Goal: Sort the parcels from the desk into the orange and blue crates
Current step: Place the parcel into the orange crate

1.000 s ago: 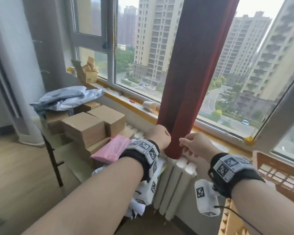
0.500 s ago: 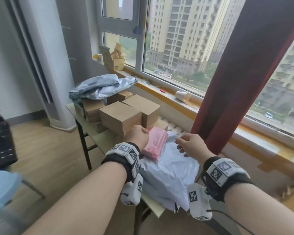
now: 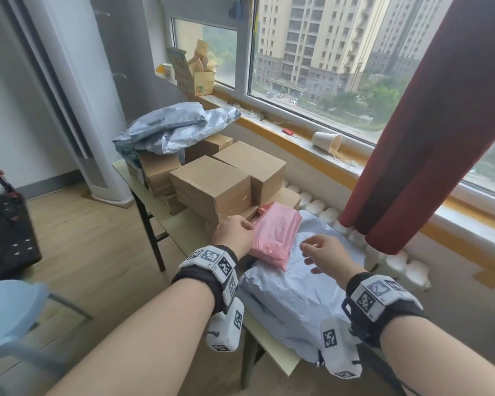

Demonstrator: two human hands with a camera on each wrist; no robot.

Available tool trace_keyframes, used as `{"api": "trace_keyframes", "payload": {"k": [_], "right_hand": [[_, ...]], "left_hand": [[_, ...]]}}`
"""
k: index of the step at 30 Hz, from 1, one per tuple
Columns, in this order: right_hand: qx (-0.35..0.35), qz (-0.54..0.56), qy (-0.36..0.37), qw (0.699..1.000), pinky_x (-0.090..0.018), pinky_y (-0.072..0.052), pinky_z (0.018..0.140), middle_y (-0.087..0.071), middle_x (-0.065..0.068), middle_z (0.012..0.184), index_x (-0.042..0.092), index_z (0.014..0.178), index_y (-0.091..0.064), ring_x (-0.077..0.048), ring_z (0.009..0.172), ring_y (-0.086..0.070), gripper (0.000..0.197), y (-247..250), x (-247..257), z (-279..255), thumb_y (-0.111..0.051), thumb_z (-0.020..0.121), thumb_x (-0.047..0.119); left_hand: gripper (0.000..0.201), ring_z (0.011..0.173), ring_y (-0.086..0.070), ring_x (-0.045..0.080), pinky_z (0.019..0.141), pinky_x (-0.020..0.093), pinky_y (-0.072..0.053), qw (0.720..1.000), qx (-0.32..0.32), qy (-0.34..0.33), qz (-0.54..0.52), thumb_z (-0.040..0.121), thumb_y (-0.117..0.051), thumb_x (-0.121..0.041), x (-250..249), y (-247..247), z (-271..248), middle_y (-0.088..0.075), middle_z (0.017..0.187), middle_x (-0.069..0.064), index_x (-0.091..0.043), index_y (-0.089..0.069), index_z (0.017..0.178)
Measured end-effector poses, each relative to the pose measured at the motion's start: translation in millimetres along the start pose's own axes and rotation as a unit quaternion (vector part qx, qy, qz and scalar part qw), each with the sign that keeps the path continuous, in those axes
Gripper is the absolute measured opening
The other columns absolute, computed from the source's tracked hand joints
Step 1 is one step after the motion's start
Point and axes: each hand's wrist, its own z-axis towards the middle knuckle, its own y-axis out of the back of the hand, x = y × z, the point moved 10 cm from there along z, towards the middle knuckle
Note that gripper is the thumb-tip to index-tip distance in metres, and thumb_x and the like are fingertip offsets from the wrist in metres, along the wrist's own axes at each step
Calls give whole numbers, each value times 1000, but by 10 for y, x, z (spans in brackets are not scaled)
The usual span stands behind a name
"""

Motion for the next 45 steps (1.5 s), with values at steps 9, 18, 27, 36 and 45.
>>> {"api": "trace_keyframes", "payload": {"k": [9, 18, 27, 36, 45], "right_hand": [[19, 7, -12, 1000, -29, -55, 66, -67, -7, 95, 8, 108, -66, -13, 76, -64, 19, -141, 173, 661, -55, 97, 16], [40, 31, 24, 998, -29, -58, 67, -68, -10, 93, 9, 106, -66, -15, 76, -65, 16, -283, 771, 1219, -55, 98, 17], [97, 55, 47, 993, -35, -59, 71, -72, -11, 88, 11, 100, -68, -21, 76, -69, 12, -689, 1183, 1525, -57, 98, 17], [119, 46, 34, 991, -36, -59, 71, -72, -14, 98, 7, 108, -66, -20, 79, -70, 28, -1004, 1193, 1592, -53, 101, 31], [88, 73, -42, 993, -31, -58, 64, -72, -8, 87, 8, 98, -68, -18, 72, -70, 42, -1119, 1117, 1583, -53, 97, 48]], "left_hand": [[23, 100, -61, 21, 79, 22, -43, 998, -62, 11, -17, 86, -52, -9, -85, 196, 607, -69, 103, -1, -25, -70, 85], [20, 99, -62, 22, 81, 25, -45, 995, -101, -12, -12, 88, -54, -11, -295, 522, 1163, -70, 101, 1, -24, -70, 87], [24, 121, -46, 27, 101, 33, -37, 984, -171, 29, 48, 86, -51, -10, -24, 973, 1672, -56, 121, 5, -24, -66, 98], [30, 117, -51, 27, 99, 35, -40, 983, -153, 44, 95, 85, -54, -15, 349, 1137, 2015, -51, 127, 6, -23, -61, 113], [48, 123, -48, 27, 104, 40, -39, 990, -72, 28, 121, 87, -55, -20, 524, 1037, 2394, -49, 137, 8, -21, -48, 135]]}}
